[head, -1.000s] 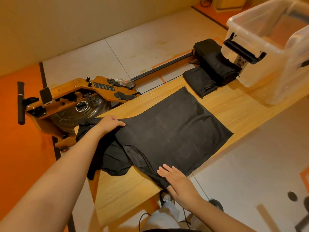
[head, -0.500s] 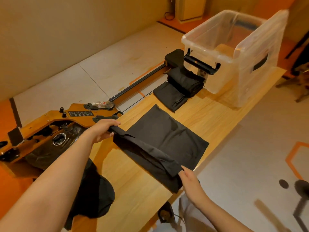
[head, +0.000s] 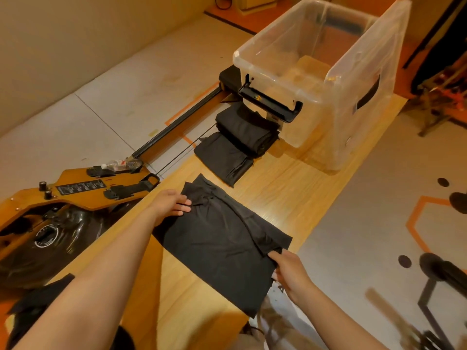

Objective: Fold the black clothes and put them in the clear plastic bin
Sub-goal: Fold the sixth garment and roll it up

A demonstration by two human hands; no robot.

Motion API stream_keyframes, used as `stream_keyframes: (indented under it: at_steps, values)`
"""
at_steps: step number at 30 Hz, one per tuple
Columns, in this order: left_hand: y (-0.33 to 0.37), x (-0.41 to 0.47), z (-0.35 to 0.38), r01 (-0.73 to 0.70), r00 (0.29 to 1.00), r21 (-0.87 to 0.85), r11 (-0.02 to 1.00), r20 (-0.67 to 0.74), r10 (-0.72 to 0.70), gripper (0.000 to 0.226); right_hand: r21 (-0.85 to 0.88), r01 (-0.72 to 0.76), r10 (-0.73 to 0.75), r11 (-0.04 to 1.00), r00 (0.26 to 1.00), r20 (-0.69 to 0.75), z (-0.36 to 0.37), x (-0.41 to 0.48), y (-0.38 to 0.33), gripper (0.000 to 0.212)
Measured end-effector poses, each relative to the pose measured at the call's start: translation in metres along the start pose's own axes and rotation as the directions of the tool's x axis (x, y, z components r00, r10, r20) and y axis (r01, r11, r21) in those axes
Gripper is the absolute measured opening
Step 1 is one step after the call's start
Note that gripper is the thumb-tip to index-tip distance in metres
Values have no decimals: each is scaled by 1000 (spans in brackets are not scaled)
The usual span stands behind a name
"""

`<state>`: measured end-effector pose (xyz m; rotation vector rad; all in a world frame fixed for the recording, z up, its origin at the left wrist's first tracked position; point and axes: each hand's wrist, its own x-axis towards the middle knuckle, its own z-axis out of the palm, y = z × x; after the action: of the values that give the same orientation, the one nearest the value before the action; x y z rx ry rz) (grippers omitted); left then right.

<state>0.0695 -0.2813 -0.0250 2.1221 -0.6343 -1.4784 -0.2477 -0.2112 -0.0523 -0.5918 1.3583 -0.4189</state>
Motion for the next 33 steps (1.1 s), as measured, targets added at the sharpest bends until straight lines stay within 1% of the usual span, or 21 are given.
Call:
stream_keyframes:
  at_steps: [1, 3, 4, 5, 7, 10, 13, 14, 16, 20, 23, 24, 26, 27, 28, 29, 30, 31, 32, 33]
  values:
    - [-1, 4, -1, -40, 999, 91, 995, -12, 41, 10, -22, 17, -17, 1000, 1000, -16, -1, 1, -3, 19]
    - [-1, 11, -1, -128, 988, 300, 945, -49, 150, 24, -38, 57, -60, 998, 994, -90, -3, 8, -9, 14]
    - [0, 13, 0, -167, 975, 380, 910, -76, 211, 30, -43, 80, -85, 996, 987, -137, -4, 12, -11, 15]
    - [2, 13, 1, -206, 958, 426, 881, -97, 271, 34, -50, 106, -113, 993, 979, -170, -6, 15, -13, 19]
    - [5, 15, 1, -292, 918, 469, 834, -108, 382, 30, -76, 136, -148, 988, 968, -203, -6, 18, -18, 22]
    - [7, 21, 1, -364, 883, 492, 791, -86, 461, 20, -78, 136, -150, 988, 963, -224, -9, 23, -23, 16]
    - [7, 27, 4, -370, 870, 488, 791, -118, 480, 19, -64, 86, -101, 994, 954, -283, -14, 32, -14, 42]
    - [6, 29, 5, -369, 868, 504, 781, -114, 483, 21, -52, 71, -83, 996, 952, -294, -16, 35, -11, 46]
    - [4, 34, 7, -362, 871, 530, 767, -100, 481, 28, -48, 64, -76, 997, 946, -314, -17, 39, -6, 47]
    - [4, 39, 11, -354, 868, 484, 800, -148, 474, 32, -70, 65, -85, 995, 936, -343, -16, 42, -6, 44]
    - [7, 43, 10, -328, 869, 511, 795, -167, 466, 25, -98, 67, -99, 993, 922, -374, -13, 35, -13, 39]
    - [8, 45, 10, -315, 869, 530, 787, -171, 463, 21, -98, 70, -102, 993, 918, -383, -13, 32, -15, 34]
    - [7, 48, 11, -293, 867, 558, 777, -187, 461, 19, -80, 83, -108, 993, 912, -395, -14, 23, -22, 19]
    - [6, 49, 13, -287, 862, 564, 774, -199, 465, 20, -83, 102, -127, 991, 904, -408, -15, 19, -26, 12]
    - [7, 50, 14, -286, 853, 565, 774, -217, 474, 23, -129, 129, -174, 983, 882, -437, -16, 17, -29, 9]
    - [7, 50, 15, -294, 833, 561, 774, -247, 495, 25, -239, 157, -255, 958, 847, -466, -17, 15, -32, 10]
    - [7, 48, 16, -308, 797, 558, 771, -292, 529, 28, -404, 188, -380, 895, 797, -470, -17, 14, -35, 11]
    - [6, 44, 18, -326, 748, 560, 762, -340, 570, 30, -573, 225, -521, 788, 741, -425, -16, 13, -37, 14]
    - [2, 38, 21, -341, 698, 571, 747, -378, 608, 33, -702, 282, -647, 654, 689, -326, -12, 13, -38, 18]
    - [-3, 29, 28, -346, 657, 595, 726, -398, 640, 36, -783, 349, -734, 515, 651, -193, -6, 14, -38, 23]
